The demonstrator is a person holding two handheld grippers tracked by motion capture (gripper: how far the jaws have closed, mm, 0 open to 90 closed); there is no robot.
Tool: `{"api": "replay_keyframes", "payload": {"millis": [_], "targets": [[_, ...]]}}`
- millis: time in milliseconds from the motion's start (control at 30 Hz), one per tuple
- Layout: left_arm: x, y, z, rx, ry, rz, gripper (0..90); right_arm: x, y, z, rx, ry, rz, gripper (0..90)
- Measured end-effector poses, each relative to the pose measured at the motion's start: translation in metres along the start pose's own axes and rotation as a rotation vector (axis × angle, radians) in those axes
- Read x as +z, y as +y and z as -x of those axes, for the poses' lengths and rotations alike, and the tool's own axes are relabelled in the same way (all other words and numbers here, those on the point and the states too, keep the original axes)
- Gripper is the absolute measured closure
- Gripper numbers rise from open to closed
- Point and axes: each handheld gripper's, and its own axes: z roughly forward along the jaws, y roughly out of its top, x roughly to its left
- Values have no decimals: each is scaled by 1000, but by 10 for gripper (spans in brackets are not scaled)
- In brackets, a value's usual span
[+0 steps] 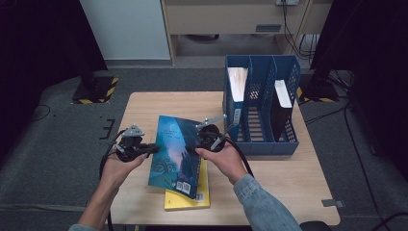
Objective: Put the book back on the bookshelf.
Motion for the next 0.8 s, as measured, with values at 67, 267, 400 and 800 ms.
{"api": "replay_keyframes", "payload": {"millis": [67, 267, 400, 800], "targets": [[1, 0, -1, 0, 0, -4, 823, -1, 3, 0, -9, 0, -11, 600], [-2, 3, -3, -6, 1, 11, 823, -3, 12, 0, -17, -19, 5, 648], [-3, 11, -4, 11, 20, 22, 824, -11, 24, -2, -48, -59, 21, 679], [8, 22, -8, 18, 59, 38, 825, -13, 34, 1, -59, -123, 38, 698]]}}
